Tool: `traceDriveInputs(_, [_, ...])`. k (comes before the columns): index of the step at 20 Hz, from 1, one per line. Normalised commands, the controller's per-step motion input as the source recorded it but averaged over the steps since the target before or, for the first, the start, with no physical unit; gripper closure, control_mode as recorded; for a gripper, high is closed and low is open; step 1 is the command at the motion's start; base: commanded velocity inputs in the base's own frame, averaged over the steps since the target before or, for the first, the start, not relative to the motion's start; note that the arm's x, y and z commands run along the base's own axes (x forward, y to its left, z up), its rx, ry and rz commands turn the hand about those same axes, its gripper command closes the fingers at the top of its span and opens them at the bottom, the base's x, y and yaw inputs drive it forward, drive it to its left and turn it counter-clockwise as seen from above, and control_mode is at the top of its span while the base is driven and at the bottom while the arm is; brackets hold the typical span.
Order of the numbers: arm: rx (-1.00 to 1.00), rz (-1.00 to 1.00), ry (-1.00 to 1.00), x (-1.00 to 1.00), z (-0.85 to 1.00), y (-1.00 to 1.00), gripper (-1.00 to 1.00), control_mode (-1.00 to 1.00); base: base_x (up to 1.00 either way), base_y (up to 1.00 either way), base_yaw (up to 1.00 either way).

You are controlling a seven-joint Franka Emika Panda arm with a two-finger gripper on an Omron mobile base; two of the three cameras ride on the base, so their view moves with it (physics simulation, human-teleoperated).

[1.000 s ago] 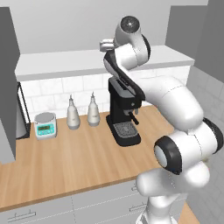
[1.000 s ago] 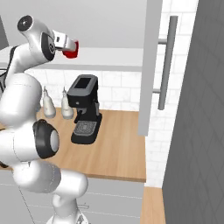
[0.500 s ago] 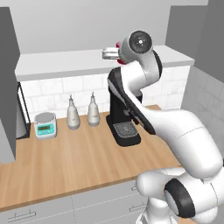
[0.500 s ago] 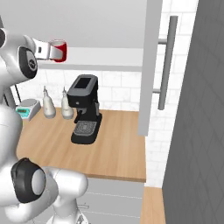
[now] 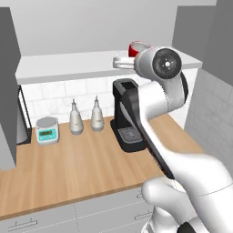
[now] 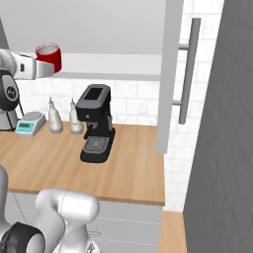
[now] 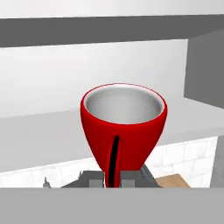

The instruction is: Gather all objects into one cabinet and sort the glasses and bowls to opposite sides.

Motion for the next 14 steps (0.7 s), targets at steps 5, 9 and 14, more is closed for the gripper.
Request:
traceDriveInputs(5, [-0.08,0.00,0.18,-1.00,0.00,0.00,1.00,-1.00,0.00,0.00,0.00])
traceDriveInputs(9, [-0.11,0.00,0.19,-1.00,0.00,0.00,1.00,-1.00,0.00,0.00,0.00])
traceDriveInputs(14, [-0.04,0.00,0.15,-0.96,-0.11,0.00,1.00,-1.00,0.00,0.00,0.00])
